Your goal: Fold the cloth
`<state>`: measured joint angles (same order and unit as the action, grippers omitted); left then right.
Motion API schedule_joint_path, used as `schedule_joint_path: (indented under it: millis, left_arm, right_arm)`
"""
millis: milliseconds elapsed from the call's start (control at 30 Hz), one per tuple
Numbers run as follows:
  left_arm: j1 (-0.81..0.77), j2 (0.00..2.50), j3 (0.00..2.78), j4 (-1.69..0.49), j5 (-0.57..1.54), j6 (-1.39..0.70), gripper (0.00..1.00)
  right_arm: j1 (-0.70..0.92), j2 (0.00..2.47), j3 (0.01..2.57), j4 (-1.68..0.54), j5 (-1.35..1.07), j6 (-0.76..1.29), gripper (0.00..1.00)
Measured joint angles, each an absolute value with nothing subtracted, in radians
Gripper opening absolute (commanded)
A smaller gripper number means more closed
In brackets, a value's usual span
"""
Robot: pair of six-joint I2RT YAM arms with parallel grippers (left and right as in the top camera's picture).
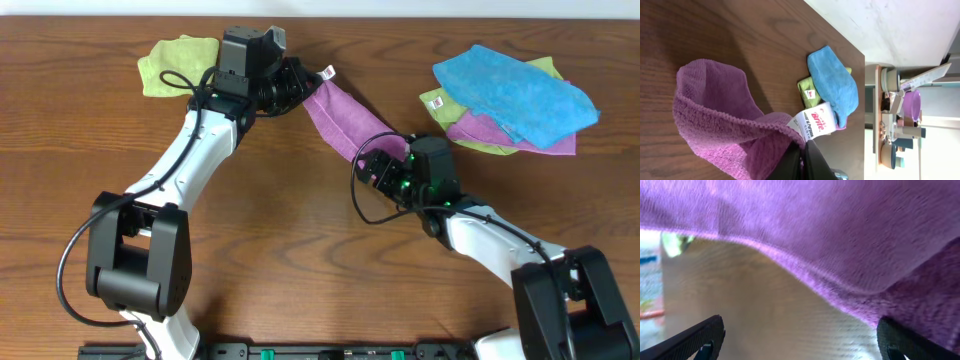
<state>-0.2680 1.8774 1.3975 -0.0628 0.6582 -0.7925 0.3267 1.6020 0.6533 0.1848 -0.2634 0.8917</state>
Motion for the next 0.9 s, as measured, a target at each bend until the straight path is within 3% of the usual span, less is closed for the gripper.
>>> schedule_joint_path:
  millis: [367, 900]
  left_arm:
    - [-0.268, 1.877, 1.398, -0.063, 0.654, -0.793, 0.06]
    - [-0.268, 1.877, 1.398, -0.055, 0.654, -0.793, 0.06]
  right_arm:
    - [0.325, 1.604, 0.652, 0.419, -0.342, 0.987, 0.99]
    - [0.327, 1.609, 0.652, 0.228, -0.177, 1.008, 0.99]
